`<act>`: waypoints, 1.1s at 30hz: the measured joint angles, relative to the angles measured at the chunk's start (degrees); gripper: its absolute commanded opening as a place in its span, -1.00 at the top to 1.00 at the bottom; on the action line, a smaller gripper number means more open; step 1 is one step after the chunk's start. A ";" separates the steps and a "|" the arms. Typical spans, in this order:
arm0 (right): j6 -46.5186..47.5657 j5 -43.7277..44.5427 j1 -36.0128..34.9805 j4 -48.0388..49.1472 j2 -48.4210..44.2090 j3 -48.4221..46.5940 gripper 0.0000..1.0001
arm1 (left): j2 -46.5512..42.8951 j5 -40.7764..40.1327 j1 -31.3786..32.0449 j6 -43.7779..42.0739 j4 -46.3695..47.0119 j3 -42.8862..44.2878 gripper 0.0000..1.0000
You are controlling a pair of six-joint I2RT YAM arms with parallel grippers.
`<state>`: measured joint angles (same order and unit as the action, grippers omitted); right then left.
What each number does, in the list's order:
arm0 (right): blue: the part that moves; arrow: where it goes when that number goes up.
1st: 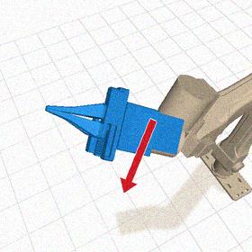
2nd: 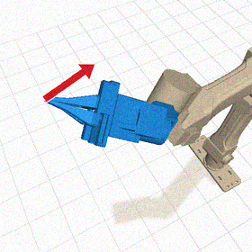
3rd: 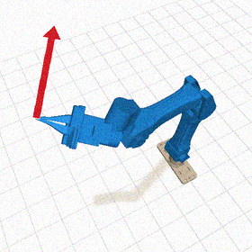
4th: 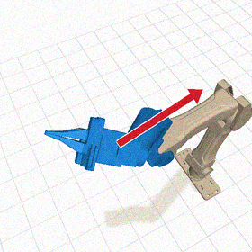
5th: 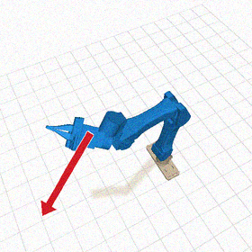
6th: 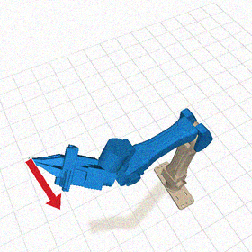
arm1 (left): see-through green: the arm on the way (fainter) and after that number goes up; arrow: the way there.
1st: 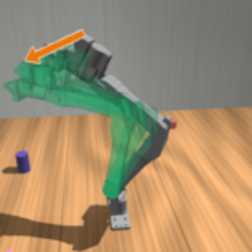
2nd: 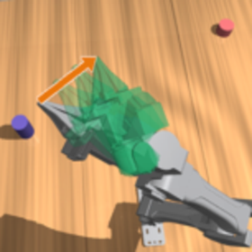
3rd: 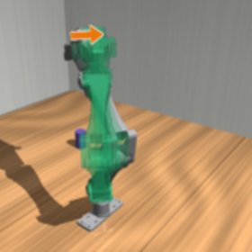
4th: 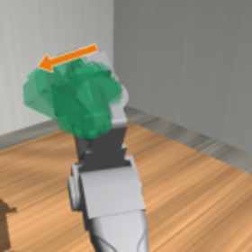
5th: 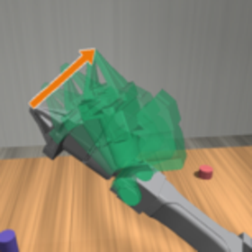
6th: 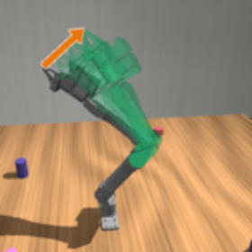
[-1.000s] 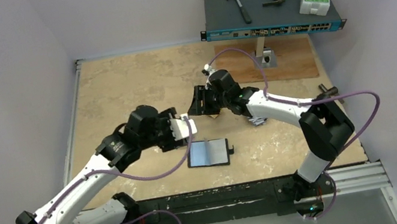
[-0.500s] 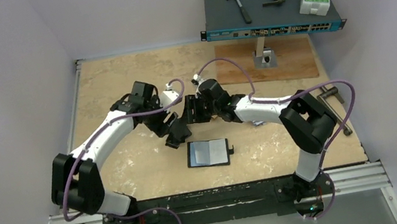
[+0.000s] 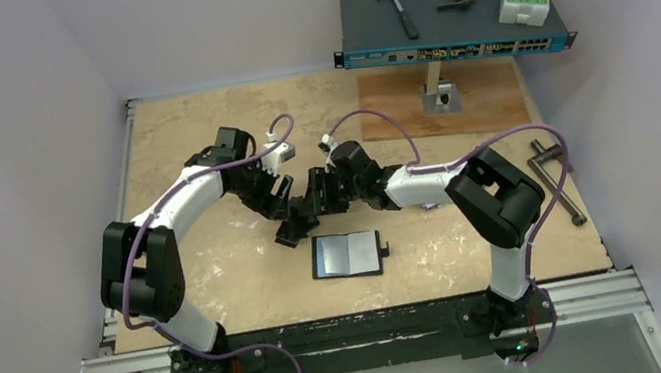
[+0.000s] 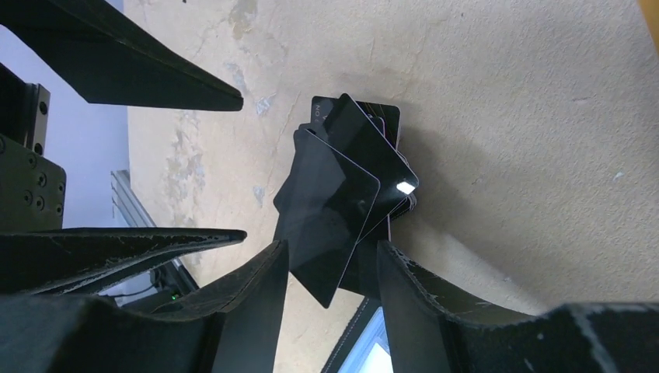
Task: Put the credit cards into the card holder
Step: Pick up the credit card from the center of the board.
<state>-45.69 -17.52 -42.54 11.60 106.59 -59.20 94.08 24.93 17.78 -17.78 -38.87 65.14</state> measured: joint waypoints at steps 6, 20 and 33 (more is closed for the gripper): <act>-1.60 -1.05 -0.11 2.34 0.00 0.83 0.13 | 1.55 2.38 -0.42 0.74 0.42 0.00 -0.30; -3.48 -1.84 -0.33 3.74 0.09 1.60 0.17 | 4.68 3.30 -0.55 2.23 0.42 0.00 -0.15; -4.90 -4.15 -1.97 6.05 4.02 0.96 0.19 | 5.09 3.15 -0.55 2.32 0.39 -0.02 -0.02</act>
<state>-50.59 -21.67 -44.51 17.65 110.61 -58.24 99.18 28.08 17.23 -15.46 -38.48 65.12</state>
